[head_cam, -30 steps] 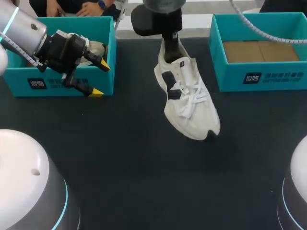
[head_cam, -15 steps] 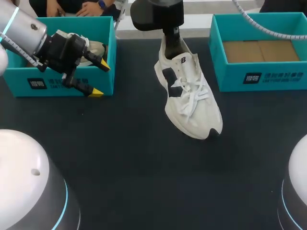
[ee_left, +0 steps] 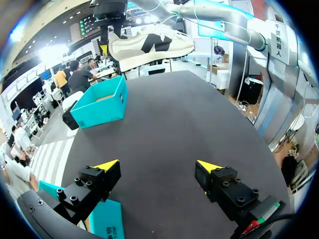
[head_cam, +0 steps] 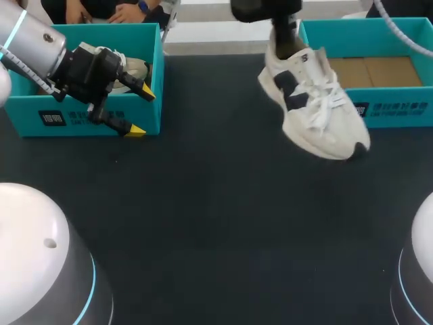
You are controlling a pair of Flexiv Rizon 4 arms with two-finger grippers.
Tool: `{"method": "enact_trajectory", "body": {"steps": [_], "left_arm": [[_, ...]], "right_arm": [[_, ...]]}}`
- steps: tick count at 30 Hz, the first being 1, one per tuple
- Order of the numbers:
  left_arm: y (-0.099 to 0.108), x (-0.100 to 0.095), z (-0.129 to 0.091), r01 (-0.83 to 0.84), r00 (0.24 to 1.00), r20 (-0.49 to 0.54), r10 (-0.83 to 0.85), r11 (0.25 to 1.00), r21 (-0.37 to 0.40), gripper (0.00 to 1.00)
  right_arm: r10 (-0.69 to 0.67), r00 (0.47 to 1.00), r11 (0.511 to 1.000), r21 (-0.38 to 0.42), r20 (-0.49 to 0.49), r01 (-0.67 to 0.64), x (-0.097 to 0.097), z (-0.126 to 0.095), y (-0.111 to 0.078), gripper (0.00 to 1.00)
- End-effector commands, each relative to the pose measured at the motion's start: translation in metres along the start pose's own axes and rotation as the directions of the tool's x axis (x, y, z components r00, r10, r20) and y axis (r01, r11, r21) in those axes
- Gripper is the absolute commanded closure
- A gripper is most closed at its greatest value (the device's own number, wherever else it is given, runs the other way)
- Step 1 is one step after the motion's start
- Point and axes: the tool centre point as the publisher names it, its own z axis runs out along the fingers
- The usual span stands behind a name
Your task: Take the shoe out of the shoebox, open the shoe tongue, remove and reinsert the insole, then place the shoe into the shoebox
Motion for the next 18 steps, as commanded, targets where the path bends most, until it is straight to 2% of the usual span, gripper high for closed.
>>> {"method": "enact_trajectory", "body": {"steps": [1,3,9,12,15,18], "left_arm": [[0.0,0.001,0.0,0.0,1.0,0.0,0.0,1.0,-0.003,0.0],[0.0,0.001,0.0,0.0,1.0,0.0,0.0,1.0,-0.003,0.0],[0.0,0.001,0.0,0.0,1.0,0.0,0.0,1.0,-0.003,0.0],[0.0,0.001,0.0,0.0,1.0,0.0,0.0,1.0,-0.003,0.0],[0.0,0.001,0.0,0.0,1.0,0.0,0.0,1.0,-0.003,0.0],[0.0,0.001,0.0,0.0,1.0,0.0,0.0,1.0,-0.003,0.0]], "right_arm": [[-0.013,1.0,0.993,-0.119,0.001,0.014,-0.014,0.02,-0.064,1.0],[-0.016,1.0,0.994,-0.109,0.006,0.016,-0.022,0.026,-0.083,1.0],[0.013,1.0,0.995,-0.099,0.028,-0.01,-0.043,0.051,-0.159,1.0],[0.051,0.998,0.995,-0.083,0.035,-0.048,-0.05,0.059,-0.188,1.0],[0.061,0.998,0.996,-0.071,0.032,-0.059,-0.056,0.063,-0.203,1.0],[0.066,0.997,0.996,-0.068,0.029,-0.064,-0.056,0.063,-0.204,1.0]]}}
